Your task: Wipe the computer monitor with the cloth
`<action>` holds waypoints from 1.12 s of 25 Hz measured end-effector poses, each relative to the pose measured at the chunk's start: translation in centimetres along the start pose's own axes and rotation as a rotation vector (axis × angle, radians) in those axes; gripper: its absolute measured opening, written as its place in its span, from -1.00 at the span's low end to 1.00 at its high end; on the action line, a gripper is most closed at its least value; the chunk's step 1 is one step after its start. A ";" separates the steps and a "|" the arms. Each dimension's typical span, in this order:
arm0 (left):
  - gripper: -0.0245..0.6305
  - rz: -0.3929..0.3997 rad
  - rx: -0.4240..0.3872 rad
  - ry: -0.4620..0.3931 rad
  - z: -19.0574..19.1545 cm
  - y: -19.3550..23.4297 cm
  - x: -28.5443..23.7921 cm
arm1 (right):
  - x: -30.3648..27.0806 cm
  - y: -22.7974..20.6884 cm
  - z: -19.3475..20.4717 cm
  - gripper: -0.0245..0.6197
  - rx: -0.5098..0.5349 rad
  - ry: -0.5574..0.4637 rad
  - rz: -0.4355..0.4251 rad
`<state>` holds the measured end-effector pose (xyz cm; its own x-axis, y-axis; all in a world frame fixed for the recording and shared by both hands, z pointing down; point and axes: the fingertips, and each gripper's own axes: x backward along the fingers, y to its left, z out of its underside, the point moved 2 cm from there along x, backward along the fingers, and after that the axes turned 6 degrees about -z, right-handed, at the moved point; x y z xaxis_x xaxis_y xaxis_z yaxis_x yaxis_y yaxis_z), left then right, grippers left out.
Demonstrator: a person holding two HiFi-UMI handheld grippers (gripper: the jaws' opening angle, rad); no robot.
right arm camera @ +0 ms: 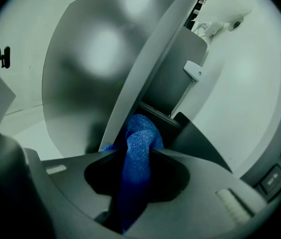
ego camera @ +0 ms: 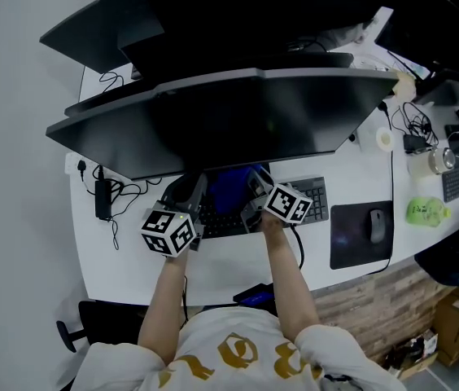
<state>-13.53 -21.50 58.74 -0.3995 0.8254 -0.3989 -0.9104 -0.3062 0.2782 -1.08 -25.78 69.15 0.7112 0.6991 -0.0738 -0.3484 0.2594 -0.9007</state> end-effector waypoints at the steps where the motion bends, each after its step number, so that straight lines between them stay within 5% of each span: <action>1: -0.93 0.001 0.001 0.000 0.0 0.1 0.1 | -0.1 0.1 0.2 -0.57 0.004 0.004 0.000; 11: -0.93 0.004 0.023 -0.014 0.5 0.7 1.6 | 0.9 2.0 2.2 -0.54 0.077 0.055 -0.019; 22: -0.93 0.060 0.053 -0.097 -1.1 -1.6 5.1 | 6.2 8.1 1.4 -0.54 0.407 0.084 0.049; 28: -0.93 0.057 0.036 -0.161 -3.0 -2.7 7.5 | 8.5 11.9 -0.6 -0.54 0.547 0.019 0.086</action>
<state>-14.35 -15.91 52.34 -0.4252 0.8733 -0.2375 -0.8813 -0.3398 0.3285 1.19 -17.12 57.55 0.6753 0.7223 -0.1490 -0.6682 0.5137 -0.5381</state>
